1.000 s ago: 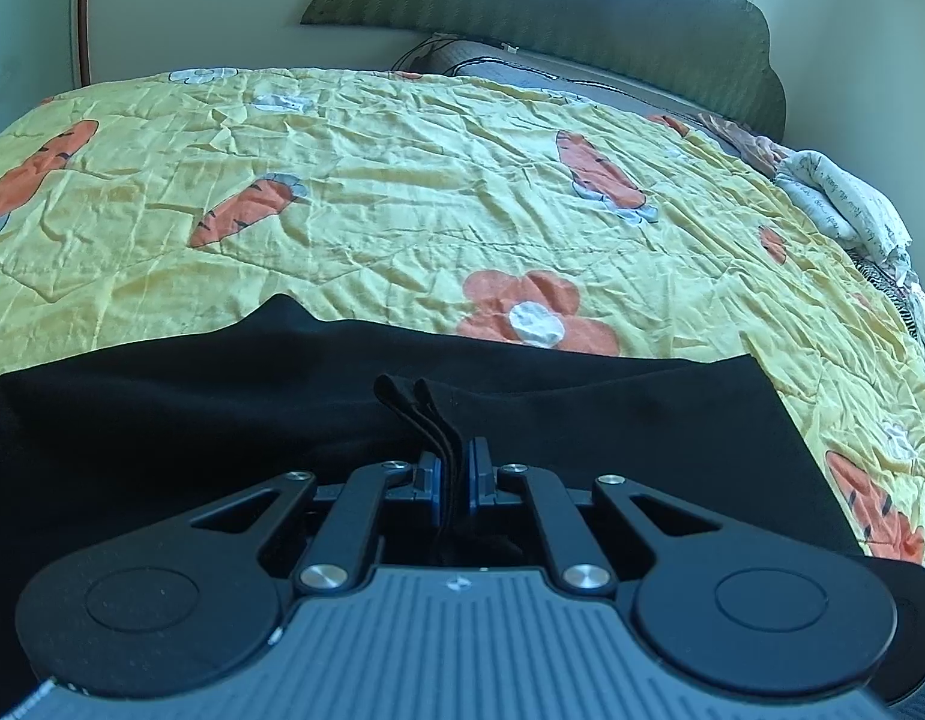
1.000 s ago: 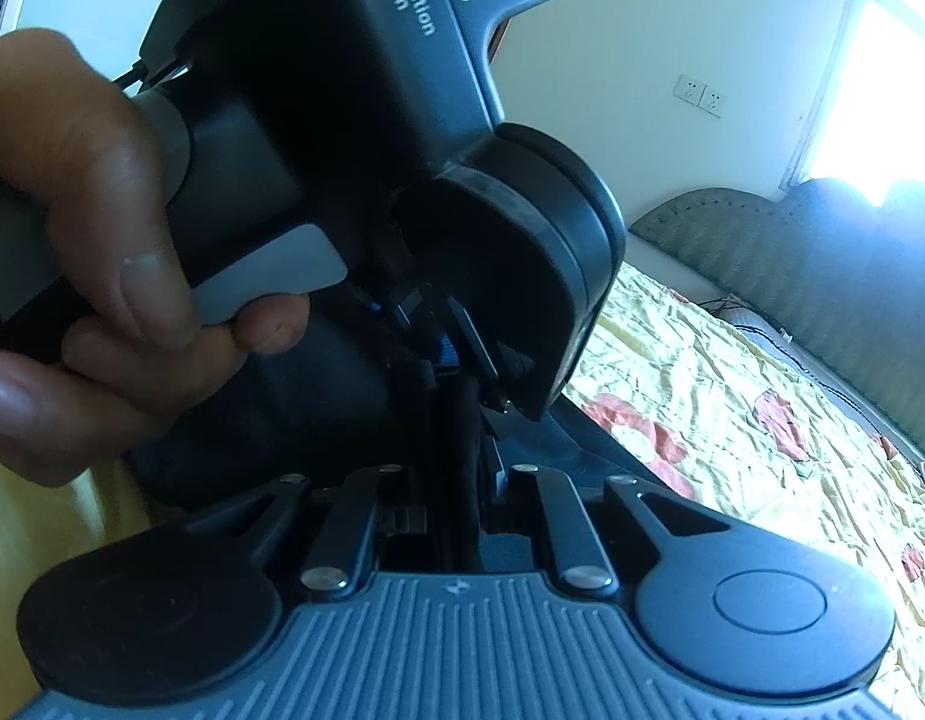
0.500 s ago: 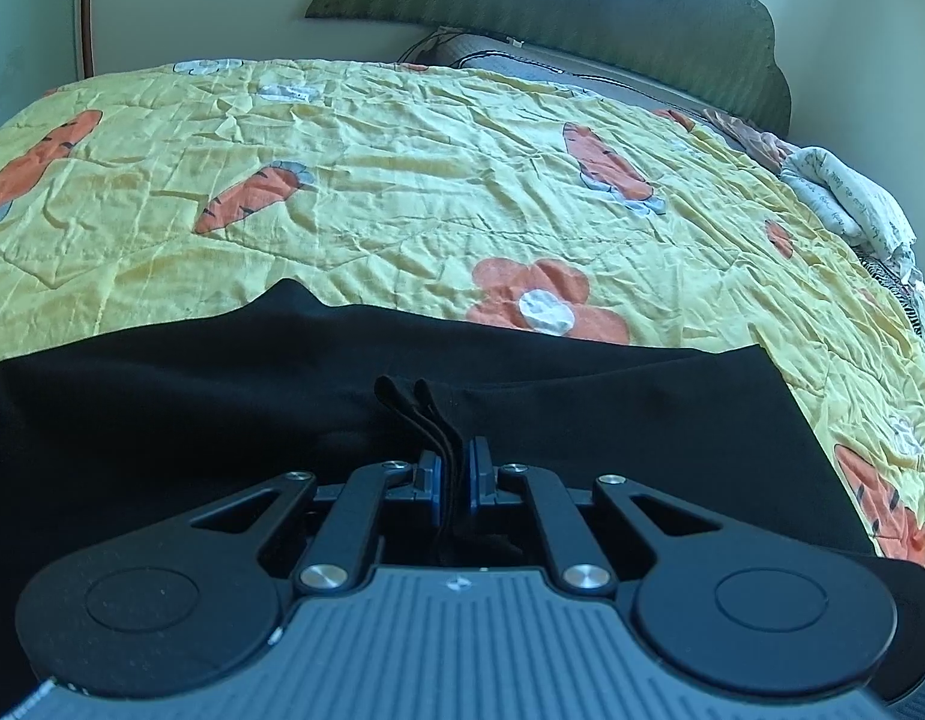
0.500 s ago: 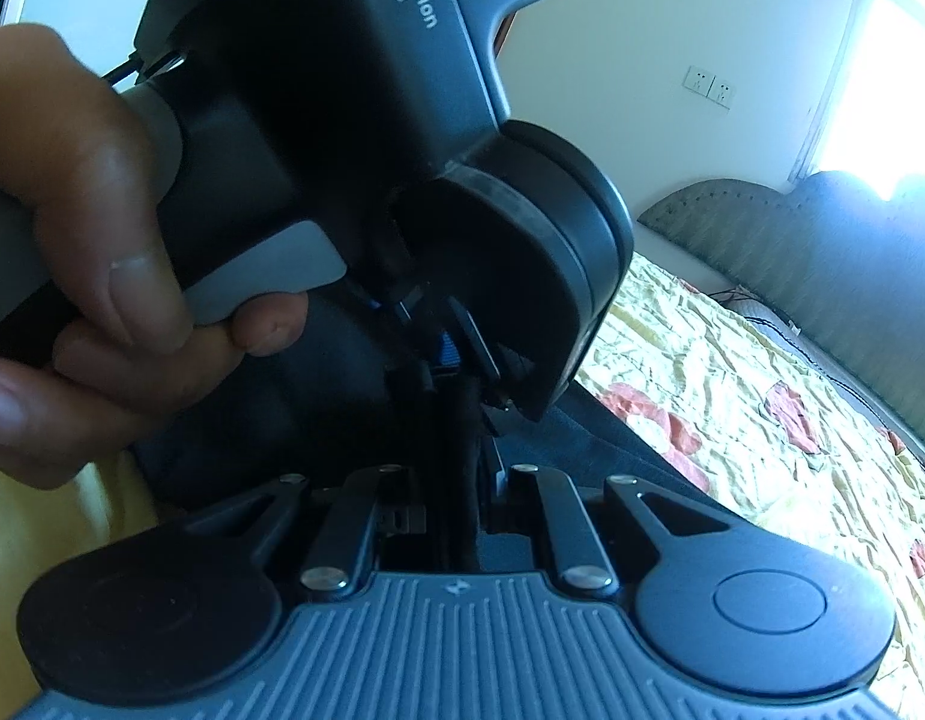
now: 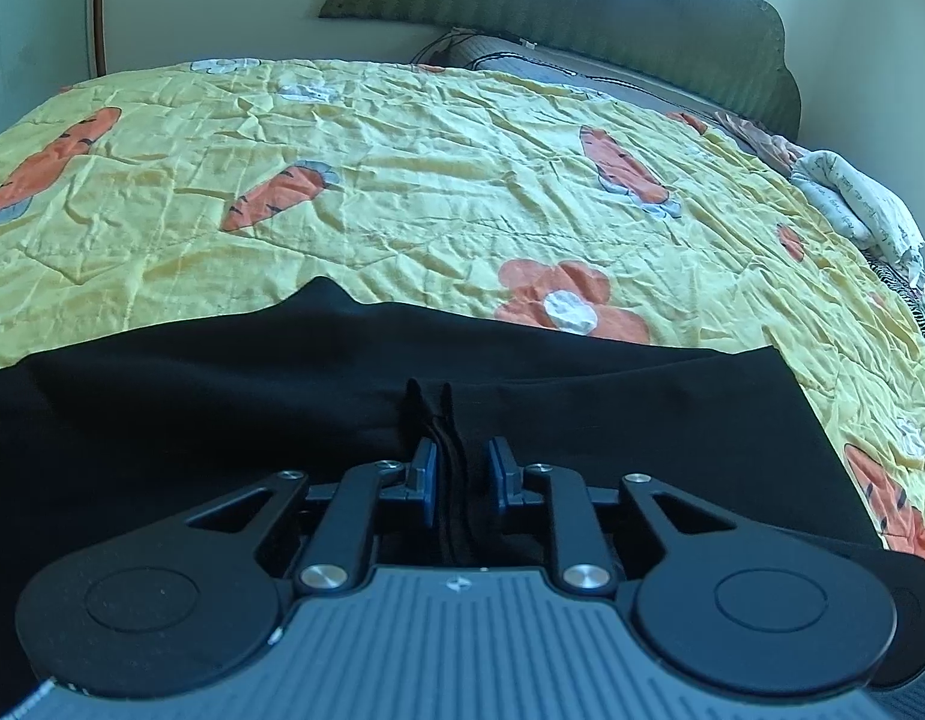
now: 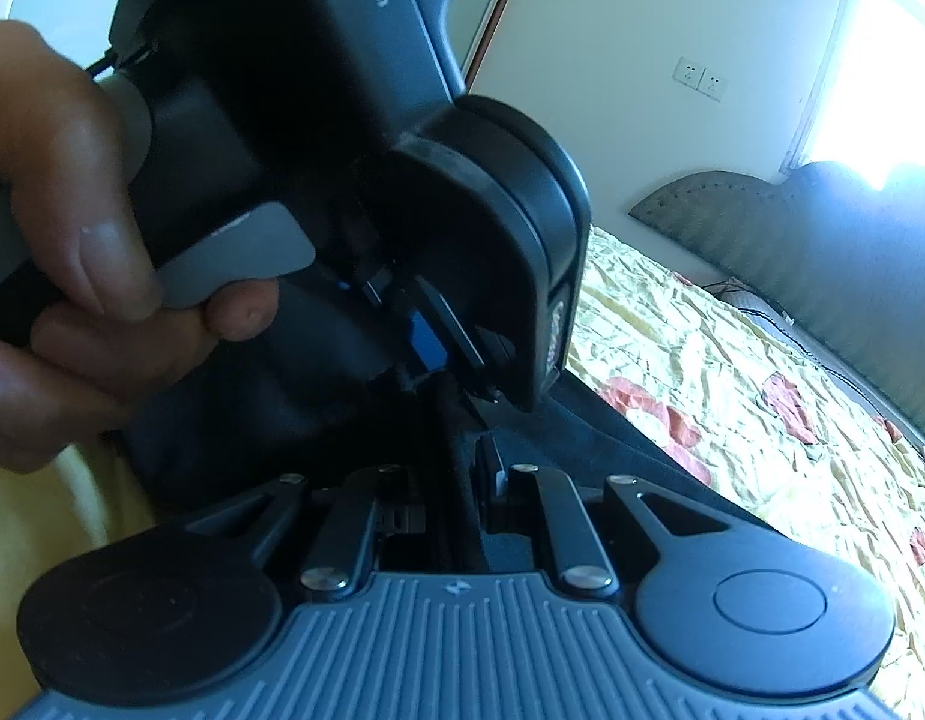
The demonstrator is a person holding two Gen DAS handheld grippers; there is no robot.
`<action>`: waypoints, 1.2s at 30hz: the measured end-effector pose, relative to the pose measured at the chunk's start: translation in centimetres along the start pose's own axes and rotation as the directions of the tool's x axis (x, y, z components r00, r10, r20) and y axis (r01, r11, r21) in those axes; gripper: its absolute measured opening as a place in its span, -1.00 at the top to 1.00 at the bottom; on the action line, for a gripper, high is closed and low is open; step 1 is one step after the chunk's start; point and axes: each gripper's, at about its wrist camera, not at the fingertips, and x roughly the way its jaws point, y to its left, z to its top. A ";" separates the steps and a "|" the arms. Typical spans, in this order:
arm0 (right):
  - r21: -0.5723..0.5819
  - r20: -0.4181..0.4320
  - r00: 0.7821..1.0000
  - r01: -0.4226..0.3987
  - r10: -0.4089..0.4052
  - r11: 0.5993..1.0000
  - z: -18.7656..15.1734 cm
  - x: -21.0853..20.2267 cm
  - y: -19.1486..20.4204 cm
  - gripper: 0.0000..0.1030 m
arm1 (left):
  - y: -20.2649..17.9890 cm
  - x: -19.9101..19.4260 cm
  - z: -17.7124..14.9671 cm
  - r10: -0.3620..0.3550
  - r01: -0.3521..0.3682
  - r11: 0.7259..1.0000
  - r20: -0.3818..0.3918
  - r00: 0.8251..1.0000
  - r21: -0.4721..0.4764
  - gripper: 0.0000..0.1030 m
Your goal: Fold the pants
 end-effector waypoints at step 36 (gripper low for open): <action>-0.261 0.134 0.984 -0.076 0.114 0.962 4.6 -5.7 10.6 0.16 | 16.2 -14.2 -4.0 0.292 -0.255 0.910 0.067 0.954 -0.327 -0.39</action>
